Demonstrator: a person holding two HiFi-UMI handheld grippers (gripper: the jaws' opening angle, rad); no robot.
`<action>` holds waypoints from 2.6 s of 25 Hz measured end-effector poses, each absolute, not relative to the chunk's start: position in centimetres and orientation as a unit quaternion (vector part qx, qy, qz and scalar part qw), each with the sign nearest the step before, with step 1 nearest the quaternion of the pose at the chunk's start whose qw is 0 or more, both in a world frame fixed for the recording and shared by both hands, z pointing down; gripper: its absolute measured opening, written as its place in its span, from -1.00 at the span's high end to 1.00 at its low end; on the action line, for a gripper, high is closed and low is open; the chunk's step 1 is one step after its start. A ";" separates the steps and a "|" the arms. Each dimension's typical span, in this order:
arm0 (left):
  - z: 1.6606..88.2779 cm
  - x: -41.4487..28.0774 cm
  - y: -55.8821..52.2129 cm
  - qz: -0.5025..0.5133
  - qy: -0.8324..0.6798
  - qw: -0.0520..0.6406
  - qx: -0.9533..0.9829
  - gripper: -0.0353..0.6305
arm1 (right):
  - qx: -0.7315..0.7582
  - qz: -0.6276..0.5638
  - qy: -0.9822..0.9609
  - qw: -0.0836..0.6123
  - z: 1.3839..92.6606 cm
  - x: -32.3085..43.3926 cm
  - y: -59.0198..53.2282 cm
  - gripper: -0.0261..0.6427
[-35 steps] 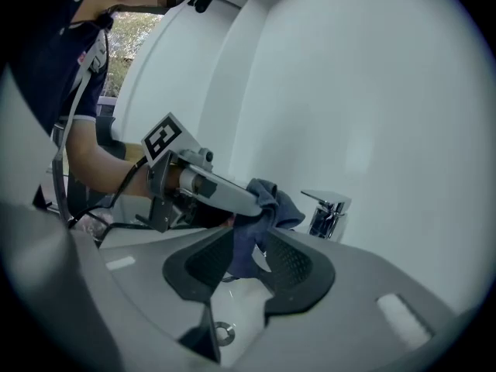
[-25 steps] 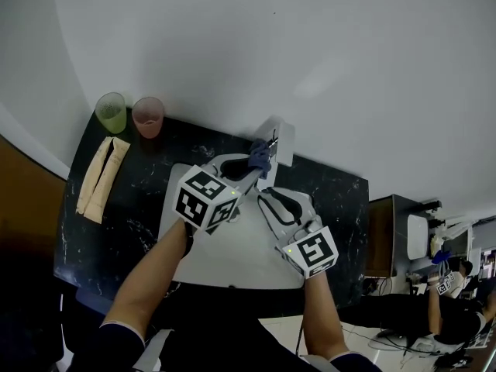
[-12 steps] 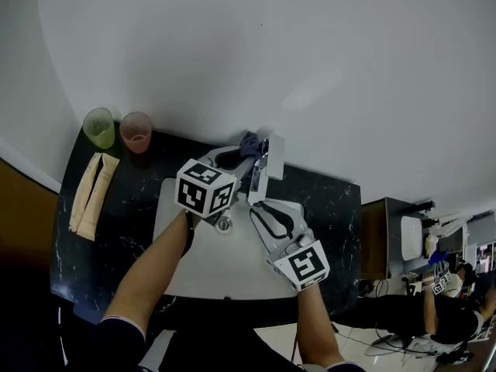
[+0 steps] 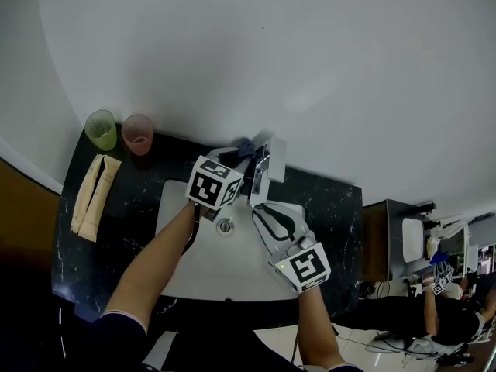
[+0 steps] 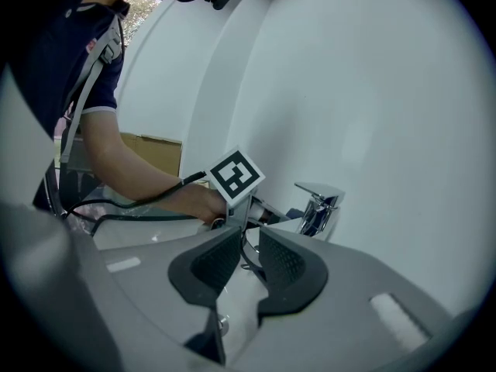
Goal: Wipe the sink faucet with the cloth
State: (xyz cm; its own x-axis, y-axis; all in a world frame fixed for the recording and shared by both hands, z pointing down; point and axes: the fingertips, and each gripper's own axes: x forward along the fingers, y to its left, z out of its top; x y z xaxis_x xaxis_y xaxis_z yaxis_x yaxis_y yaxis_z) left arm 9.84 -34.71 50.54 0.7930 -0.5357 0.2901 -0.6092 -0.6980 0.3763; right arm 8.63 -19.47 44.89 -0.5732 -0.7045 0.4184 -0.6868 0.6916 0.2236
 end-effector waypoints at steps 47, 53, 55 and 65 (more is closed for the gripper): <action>38.4 10.1 -28.7 0.005 -0.201 0.170 0.965 0.71 | 0.400 -0.023 -0.884 0.243 45.8 9.7 -20.1 0.74; 38.4 9.7 -26.1 0.017 -0.183 0.156 0.970 0.71 | 0.403 -0.025 -0.882 0.243 45.7 9.8 -20.2 0.74; 38.5 9.7 -26.1 0.017 -0.182 0.155 0.971 0.71 | 0.404 -0.024 -0.882 0.241 45.8 9.8 -20.3 0.74; 38.6 10.4 -30.4 0.009 -0.207 0.153 0.966 0.71 | 0.411 -0.026 -0.879 0.242 45.7 9.7 -20.2 0.74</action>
